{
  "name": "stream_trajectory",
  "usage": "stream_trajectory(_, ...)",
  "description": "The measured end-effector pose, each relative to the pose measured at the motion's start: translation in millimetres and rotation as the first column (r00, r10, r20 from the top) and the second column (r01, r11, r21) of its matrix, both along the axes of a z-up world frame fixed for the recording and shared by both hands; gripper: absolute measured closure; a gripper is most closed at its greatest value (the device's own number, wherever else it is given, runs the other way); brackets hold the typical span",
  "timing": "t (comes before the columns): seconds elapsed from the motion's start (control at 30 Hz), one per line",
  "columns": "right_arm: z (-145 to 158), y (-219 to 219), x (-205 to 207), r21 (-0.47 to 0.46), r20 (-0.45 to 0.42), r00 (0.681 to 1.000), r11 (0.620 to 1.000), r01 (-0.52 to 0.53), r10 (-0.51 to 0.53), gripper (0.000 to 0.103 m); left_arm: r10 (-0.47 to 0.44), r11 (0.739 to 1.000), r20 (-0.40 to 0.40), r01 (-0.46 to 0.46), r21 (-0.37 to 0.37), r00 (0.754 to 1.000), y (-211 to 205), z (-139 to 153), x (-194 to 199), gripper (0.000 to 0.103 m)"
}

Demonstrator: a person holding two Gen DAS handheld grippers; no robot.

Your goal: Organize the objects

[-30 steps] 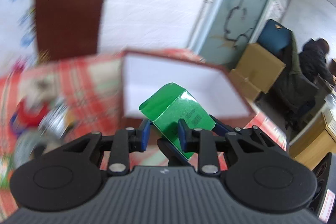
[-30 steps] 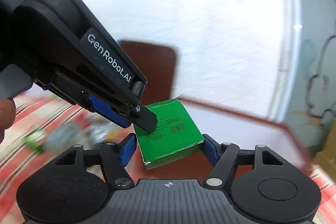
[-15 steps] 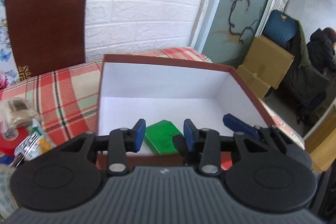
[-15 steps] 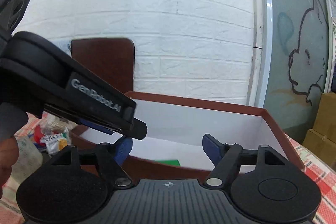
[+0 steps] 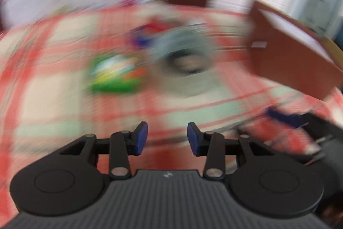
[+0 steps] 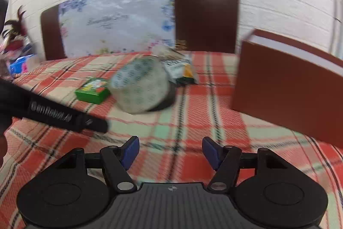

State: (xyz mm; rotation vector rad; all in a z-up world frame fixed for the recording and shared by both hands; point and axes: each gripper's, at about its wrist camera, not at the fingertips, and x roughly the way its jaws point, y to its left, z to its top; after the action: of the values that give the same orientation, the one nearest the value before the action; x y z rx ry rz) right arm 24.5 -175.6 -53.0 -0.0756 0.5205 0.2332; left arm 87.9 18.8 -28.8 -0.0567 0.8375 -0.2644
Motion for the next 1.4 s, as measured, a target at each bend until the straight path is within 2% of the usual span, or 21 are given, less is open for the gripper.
stream_trajectory(0.1, 13, 6, 27, 0.012, 0.026, 0.999, 1.000, 0.019, -0.019, 0.040, 0.091, 0.995, 0.041, -0.089, -0.038, 0.995, 43, -6, 0, 0.064)
stream_trajectory(0.2, 23, 3, 57, 0.106, 0.006, 0.999, 0.994, 0.039, -0.040, 0.037, 0.115, 0.985, 0.027, -0.110, -0.133, 0.993, 60, -9, 1, 0.066)
stream_trajectory(0.23, 25, 4, 64, 0.126, -0.005, 0.999, 0.991, 0.053, -0.053, 0.040, 0.121, 0.983, 0.025, -0.116, -0.145, 0.992, 61, -9, 1, 0.066)
stream_trajectory(0.3, 23, 7, 81, 0.108, -0.062, 0.996, 0.991, 0.074, -0.068, 0.055, 0.122, 0.984, 0.034, -0.116, -0.134, 0.992, 55, -10, 0, 0.066)
stream_trajectory(0.33, 20, 6, 90, 0.120, -0.119, 0.991, 0.990, 0.074, -0.060, 0.071, 0.119, 0.986, 0.042, -0.113, -0.122, 0.992, 52, -10, 0, 0.066)
stream_trajectory(0.4, 20, 0, 95, 0.177, -0.166, 0.984, 0.980, 0.091, -0.061, 0.081, 0.104, 0.990, 0.054, -0.098, -0.103, 0.993, 50, -13, -6, 0.066)
stream_trajectory(0.43, 22, -3, 92, 0.177, -0.172, 0.983, 0.980, 0.095, -0.064, 0.092, 0.097, 0.990, 0.055, -0.090, -0.107, 0.994, 52, -13, -8, 0.065)
stream_trajectory(0.53, 27, -19, 72, 0.221, -0.212, 0.976, 0.970, 0.105, -0.058, 0.092, 0.071, 0.988, 0.036, -0.065, -0.142, 0.997, 54, -9, -12, 0.065)
stream_trajectory(0.6, 29, -27, 54, 0.201, -0.237, 0.969, 0.972, 0.118, -0.068, 0.094, 0.024, 0.982, 0.044, -0.016, -0.186, 0.999, 50, -1, -21, 0.065)
stream_trajectory(0.67, 32, -33, 34, 0.170, -0.243, 0.968, 0.980, 0.102, -0.059, 0.091, -0.027, 0.976, 0.074, 0.042, -0.212, 0.997, 41, 11, -30, 0.065)
stream_trajectory(0.73, 31, -35, 20, 0.119, -0.242, 0.968, 0.989, 0.093, -0.062, 0.089, -0.081, 0.966, 0.104, 0.104, -0.238, 0.991, 28, 22, -39, 0.054)
stream_trajectory(0.8, 32, -37, 7, 0.096, -0.199, 0.976, 0.990, 0.108, -0.087, 0.073, -0.119, 0.955, 0.107, 0.143, -0.259, 0.987, 15, 29, -41, 0.048)
stream_trajectory(0.87, 35, -40, -10, 0.101, -0.114, 0.990, 0.991, 0.092, -0.080, 0.032, -0.156, 0.950, 0.109, 0.179, -0.256, 0.982, -1, 32, -42, 0.045)
stream_trajectory(0.93, 31, -37, -27, 0.061, -0.043, 0.997, 0.996, 0.061, -0.059, 0.015, -0.172, 0.958, 0.097, 0.190, -0.215, 0.980, -17, 31, -42, 0.045)
stream_trajectory(1.03, 14, -28, -40, -0.015, -0.018, 1.000, 1.000, -0.002, 0.002, 0.015, -0.181, 0.968, 0.046, 0.186, -0.166, 0.983, -34, 22, -35, 0.047)
stream_trajectory(1.07, 11, -27, -43, -0.007, 0.015, 1.000, 1.000, -0.016, 0.016, 0.011, -0.180, 0.971, 0.020, 0.180, -0.159, 0.984, -38, 19, -31, 0.048)
stream_trajectory(1.13, 6, -17, -36, -0.051, 0.012, 0.998, 0.997, -0.057, 0.057, 0.010, -0.182, 0.974, -0.035, 0.175, -0.146, 0.983, -48, 12, -21, 0.060)
stream_trajectory(1.17, 3, -11, -30, -0.088, -0.005, 0.997, 0.993, -0.076, 0.076, 0.012, -0.178, 0.976, -0.067, 0.168, -0.142, 0.982, -52, 8, -16, 0.062)
stream_trajectory(1.23, 2, -5, -25, -0.100, 0.001, 0.994, 0.989, -0.111, 0.112, 0.012, -0.166, 0.978, -0.114, 0.149, -0.144, 0.979, -57, 2, -9, 0.067)
stream_trajectory(1.37, -12, 2, -4, -0.133, -0.054, 0.991, 0.983, -0.129, 0.123, 0.016, -0.162, 0.983, -0.119, 0.149, -0.108, 0.980, -64, 2, -6, 0.078)
stream_trajectory(1.4, -13, 0, 1, -0.117, -0.057, 0.991, 0.985, -0.127, 0.121, 0.016, -0.162, 0.984, -0.119, 0.152, -0.090, 0.980, -67, 4, -7, 0.079)
